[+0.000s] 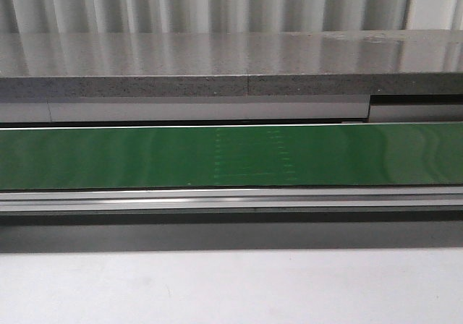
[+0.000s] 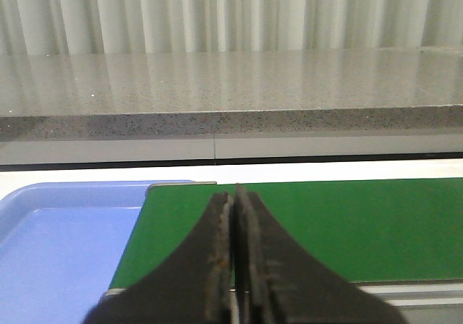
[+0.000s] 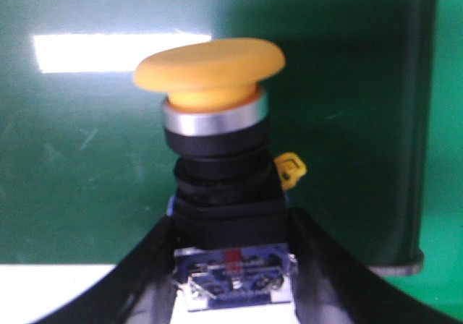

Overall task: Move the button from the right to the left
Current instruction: 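Lift the button with the right gripper and set it on the belt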

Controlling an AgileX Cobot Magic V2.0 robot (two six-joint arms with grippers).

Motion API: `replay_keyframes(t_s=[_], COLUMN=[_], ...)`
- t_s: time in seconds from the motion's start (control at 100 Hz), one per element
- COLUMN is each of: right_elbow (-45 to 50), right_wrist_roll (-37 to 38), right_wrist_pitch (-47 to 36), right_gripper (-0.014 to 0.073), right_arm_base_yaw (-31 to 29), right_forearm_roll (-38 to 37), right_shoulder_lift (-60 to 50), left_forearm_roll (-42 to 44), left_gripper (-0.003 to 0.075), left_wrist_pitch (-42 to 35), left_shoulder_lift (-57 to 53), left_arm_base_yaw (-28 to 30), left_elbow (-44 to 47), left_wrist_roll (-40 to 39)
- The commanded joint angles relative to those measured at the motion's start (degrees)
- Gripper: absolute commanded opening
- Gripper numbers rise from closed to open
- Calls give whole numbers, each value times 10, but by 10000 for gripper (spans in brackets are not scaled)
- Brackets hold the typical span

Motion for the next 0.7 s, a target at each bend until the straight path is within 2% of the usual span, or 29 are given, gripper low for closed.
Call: replay_keyframes(t_s=[0.0,0.1,0.17,0.24,0.34,0.41,0.69], right_elbow=[-6,-6,-6,-6,-6,-6,0], right_wrist_roll=[1,2,5,5,5,5,-28], right_wrist_pitch=[-23,-25,-26,-26,-32,-36,-59], right_gripper=[146,148,183,273,452,529,542], right_arm_base_yaw=[-1,-1,-1,-1,-1,-1,17], right_forearm_roll=[2,1,1,2,2,2,27], right_shoulder_lift=[-7,10,18,21,20,18,-56], left_forearm_roll=[-4,-4,-4,-4,-4,-4,-4], left_gripper=[-20,-20,-20,-20,-20,-20,-20], left_wrist_pitch=[-46,-46,-46,-46,-46,-46,-46], left_shoulder_lift=[-10,-10,-10,-10,-10,-10,-10], left_arm_base_yaw=[3,3,3,3,3,3,3], left_elbow=[14,14,14,14,14,14,14], left_wrist_roll=[0,0,0,0,0,0,0])
